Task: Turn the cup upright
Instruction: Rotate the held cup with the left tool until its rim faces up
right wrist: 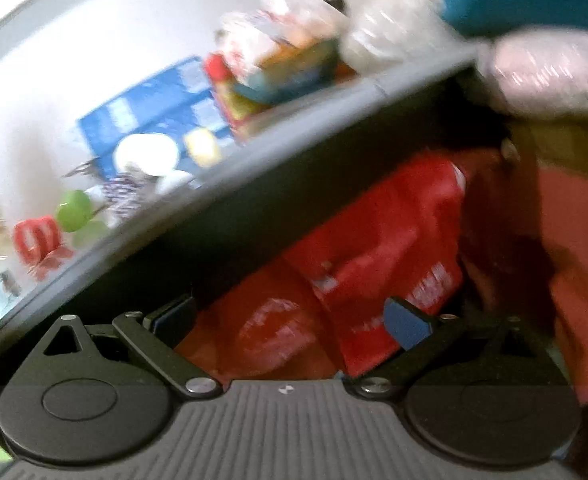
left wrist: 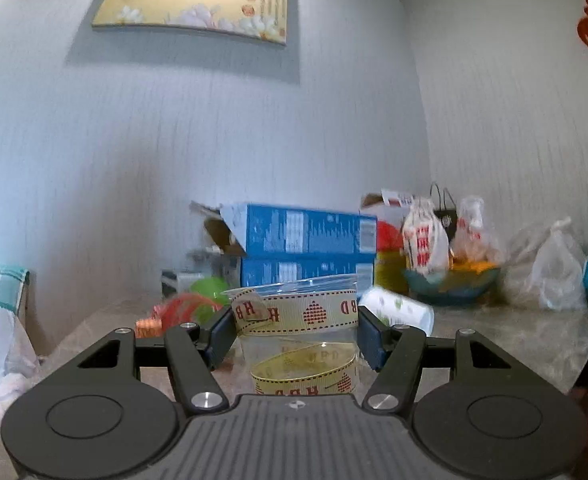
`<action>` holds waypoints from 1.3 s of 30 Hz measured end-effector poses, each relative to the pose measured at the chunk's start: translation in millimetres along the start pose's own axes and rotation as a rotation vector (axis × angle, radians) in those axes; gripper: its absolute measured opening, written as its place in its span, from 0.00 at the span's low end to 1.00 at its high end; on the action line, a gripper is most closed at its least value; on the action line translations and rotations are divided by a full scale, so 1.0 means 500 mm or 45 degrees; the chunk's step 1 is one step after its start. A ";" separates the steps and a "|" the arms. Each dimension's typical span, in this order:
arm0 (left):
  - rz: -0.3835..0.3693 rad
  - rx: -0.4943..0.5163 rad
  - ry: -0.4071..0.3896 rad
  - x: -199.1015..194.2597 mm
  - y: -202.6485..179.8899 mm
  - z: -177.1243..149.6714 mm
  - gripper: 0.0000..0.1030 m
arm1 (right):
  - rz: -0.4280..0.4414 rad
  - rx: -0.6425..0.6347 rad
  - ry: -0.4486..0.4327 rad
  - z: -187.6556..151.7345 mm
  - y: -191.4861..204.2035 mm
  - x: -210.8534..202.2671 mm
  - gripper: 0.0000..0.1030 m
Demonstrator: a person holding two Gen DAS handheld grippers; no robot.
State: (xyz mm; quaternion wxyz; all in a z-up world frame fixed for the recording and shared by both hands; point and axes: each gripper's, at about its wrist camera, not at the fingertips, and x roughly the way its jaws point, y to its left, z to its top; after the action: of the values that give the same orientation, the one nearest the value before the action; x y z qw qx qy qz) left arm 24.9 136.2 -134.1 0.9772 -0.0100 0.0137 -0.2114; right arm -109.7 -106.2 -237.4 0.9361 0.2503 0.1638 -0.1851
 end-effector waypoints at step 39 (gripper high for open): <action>-0.028 0.121 0.045 -0.010 0.001 -0.027 0.63 | 0.322 -0.419 -0.051 0.177 0.247 -0.023 0.99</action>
State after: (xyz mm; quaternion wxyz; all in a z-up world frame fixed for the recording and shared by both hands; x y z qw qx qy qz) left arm 20.1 138.8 -147.7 0.9739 0.0400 0.0207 -0.2226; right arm -48.1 -50.6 -109.7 0.9832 0.1087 0.1405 -0.0420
